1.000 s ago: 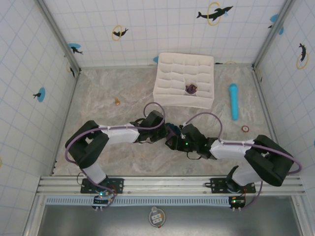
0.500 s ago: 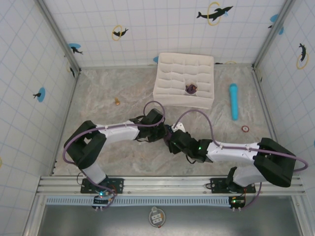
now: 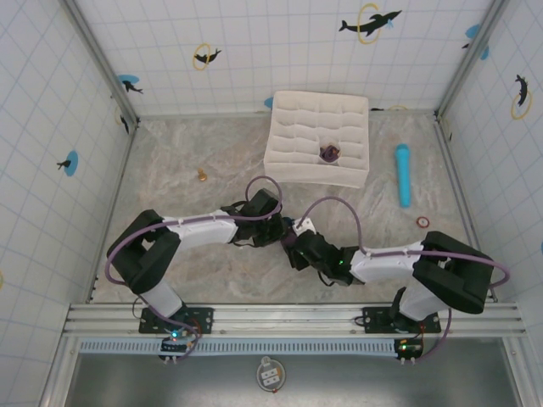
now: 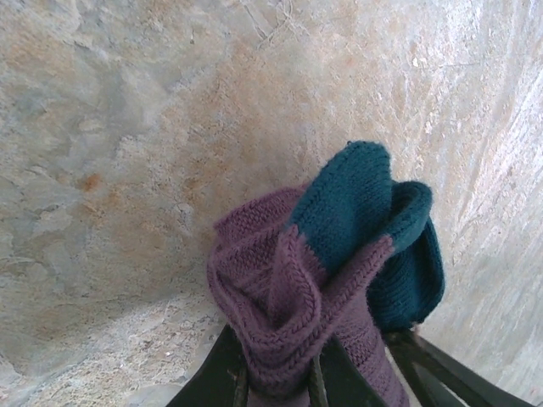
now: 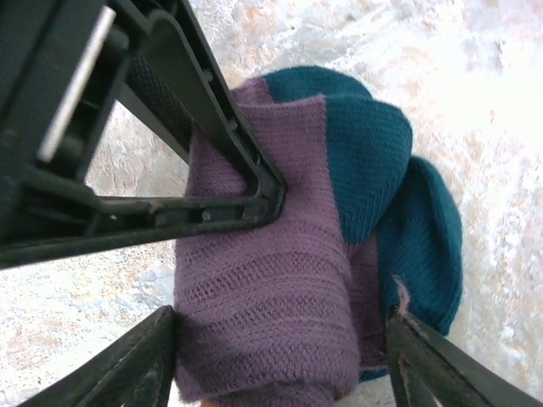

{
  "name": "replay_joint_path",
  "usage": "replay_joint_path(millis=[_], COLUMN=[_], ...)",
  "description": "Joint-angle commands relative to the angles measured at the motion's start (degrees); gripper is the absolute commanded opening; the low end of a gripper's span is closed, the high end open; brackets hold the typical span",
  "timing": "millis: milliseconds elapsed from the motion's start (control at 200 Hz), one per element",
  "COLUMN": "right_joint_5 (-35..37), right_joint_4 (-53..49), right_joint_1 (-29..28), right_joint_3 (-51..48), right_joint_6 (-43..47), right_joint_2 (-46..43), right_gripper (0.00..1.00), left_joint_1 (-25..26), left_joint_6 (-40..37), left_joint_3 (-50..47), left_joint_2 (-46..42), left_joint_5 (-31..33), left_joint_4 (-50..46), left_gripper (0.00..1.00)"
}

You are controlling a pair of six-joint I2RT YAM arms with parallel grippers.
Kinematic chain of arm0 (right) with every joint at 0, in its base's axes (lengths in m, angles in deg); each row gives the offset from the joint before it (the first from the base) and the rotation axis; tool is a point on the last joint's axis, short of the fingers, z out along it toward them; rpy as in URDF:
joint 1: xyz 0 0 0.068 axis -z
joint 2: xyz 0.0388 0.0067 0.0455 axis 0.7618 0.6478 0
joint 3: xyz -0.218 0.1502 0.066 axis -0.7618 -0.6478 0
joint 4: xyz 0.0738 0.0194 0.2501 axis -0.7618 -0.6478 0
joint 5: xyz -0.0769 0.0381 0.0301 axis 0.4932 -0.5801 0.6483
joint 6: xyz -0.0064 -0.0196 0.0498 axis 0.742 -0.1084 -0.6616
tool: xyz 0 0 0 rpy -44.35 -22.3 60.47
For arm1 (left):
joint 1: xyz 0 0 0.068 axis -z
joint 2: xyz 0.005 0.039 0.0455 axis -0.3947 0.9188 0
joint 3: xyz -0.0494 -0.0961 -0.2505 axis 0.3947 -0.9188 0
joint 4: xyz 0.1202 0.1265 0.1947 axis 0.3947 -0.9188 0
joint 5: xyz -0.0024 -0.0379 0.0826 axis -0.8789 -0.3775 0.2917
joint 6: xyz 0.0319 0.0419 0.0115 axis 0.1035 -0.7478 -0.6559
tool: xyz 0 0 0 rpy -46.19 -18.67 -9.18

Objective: Roll the socks

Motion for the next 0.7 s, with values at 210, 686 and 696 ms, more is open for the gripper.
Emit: replay_joint_path(millis=[210,686,696], right_joint_5=[-6.8,-33.6,-33.7], right_joint_4=[5.5,16.8,16.8], right_joint_1=[4.4,18.3,18.4], right_joint_3=[-4.2,-17.3,-17.2], right_joint_6=[-5.6,-29.2,-29.4], right_joint_2=[0.8,1.5,1.6], right_gripper=[0.08,0.00,0.00], left_joint_1=[-0.1,-0.1,-0.1], left_joint_6=[0.2,-4.7,-4.8], left_joint_3=[-2.7,-12.4,-12.7], left_joint_2=[0.3,-7.6,-7.8], left_joint_5=[-2.0,-1.2,-1.2], left_joint_4=[-3.6,17.0,17.5], left_gripper=[0.10,0.78,0.78])
